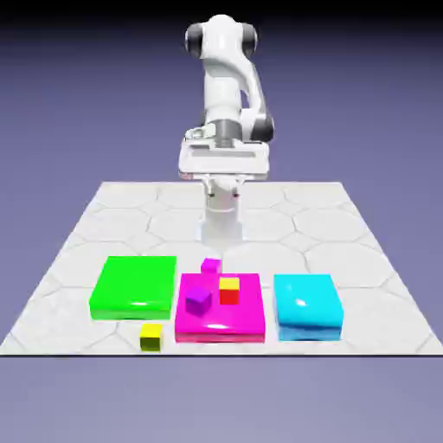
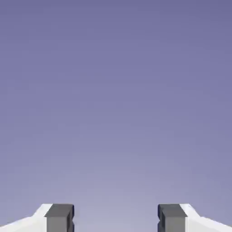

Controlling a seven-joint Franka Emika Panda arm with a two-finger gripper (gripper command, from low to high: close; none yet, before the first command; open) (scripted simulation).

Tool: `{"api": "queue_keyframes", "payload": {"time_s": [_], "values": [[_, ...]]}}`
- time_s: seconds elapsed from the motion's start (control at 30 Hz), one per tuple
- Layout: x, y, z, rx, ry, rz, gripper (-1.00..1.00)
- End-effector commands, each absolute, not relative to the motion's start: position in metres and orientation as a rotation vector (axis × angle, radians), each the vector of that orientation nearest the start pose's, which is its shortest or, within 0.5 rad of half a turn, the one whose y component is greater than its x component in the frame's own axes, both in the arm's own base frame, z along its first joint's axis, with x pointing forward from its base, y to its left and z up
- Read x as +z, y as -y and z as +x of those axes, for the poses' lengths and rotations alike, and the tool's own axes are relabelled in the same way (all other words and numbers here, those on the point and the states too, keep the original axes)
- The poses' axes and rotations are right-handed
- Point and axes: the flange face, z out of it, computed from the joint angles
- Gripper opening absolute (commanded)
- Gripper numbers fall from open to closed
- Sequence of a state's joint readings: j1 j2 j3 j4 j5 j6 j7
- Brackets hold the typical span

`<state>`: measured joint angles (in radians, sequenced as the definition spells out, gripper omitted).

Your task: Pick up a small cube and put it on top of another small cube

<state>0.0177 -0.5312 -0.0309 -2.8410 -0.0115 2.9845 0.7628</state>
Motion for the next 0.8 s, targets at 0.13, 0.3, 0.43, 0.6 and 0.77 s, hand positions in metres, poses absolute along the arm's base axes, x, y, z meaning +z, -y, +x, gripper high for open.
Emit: {"api": "queue_keyframes", "payload": {"time_s": [0.13,0.3,0.43,0.6,0.77], "values": [[0.279,0.03,0.334,-0.217,-1.341,-2.734,0.0],[0.194,0.04,0.258,0.366,-1.557,-2.779,0.0],[0.167,0.039,0.257,0.365,-1.557,-2.777,0.0],[0.133,0.038,0.249,0.366,-1.557,-2.778,0.0],[0.132,0.038,0.249,0.366,-1.557,-2.778,-1.0]]}}
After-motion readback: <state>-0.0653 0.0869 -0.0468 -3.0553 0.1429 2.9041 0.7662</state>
